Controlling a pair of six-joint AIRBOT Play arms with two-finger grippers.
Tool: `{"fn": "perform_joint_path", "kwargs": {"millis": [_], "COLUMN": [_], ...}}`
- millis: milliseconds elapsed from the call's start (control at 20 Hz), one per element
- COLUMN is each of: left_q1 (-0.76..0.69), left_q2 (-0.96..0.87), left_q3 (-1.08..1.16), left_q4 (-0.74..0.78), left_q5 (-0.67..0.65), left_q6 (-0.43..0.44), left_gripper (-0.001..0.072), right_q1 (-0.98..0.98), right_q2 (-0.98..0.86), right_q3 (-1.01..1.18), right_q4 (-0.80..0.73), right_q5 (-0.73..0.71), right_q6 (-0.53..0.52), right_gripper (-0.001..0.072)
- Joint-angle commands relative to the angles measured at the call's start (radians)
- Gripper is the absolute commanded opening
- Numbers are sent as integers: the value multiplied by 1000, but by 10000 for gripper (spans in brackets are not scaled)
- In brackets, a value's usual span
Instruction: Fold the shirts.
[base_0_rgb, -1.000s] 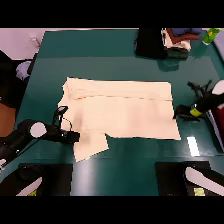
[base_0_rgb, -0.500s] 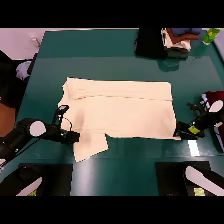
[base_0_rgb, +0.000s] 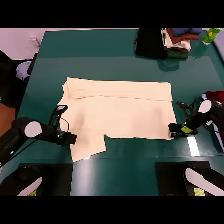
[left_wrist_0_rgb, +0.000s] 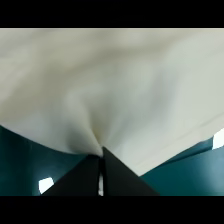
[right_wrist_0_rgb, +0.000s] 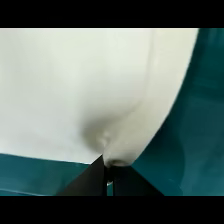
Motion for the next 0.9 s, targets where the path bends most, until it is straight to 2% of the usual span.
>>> {"fn": "perform_joint_path", "kwargs": {"millis": [0,200,350,550,650,750,850], "left_q1": [0,0,1,5,39,103,160], "left_q2": [101,175,157,-2,-121,-245,-369], "left_q3": [11,17,100,287,380,480,574], "left_q4": [42,8,8,136,178,181,178], "left_q5": [-176,-259,-242,-161,-65,27,60], "left_q6": [-33,-63,-24,50,82,109,159], "left_gripper": [22,21,22,22,23,23,23], "right_q1": [24,24,12,0,20,37,40], "right_q2": [77,248,312,183,75,-42,-162], "right_q3": [3,3,31,207,306,414,533], "right_q4": [-80,-79,-77,-69,-69,-69,-67], "right_q5": [73,145,133,69,34,17,10], "right_q6": [2,2,16,16,16,16,23], "right_gripper": [19,19,19,19,19,19,19]}}
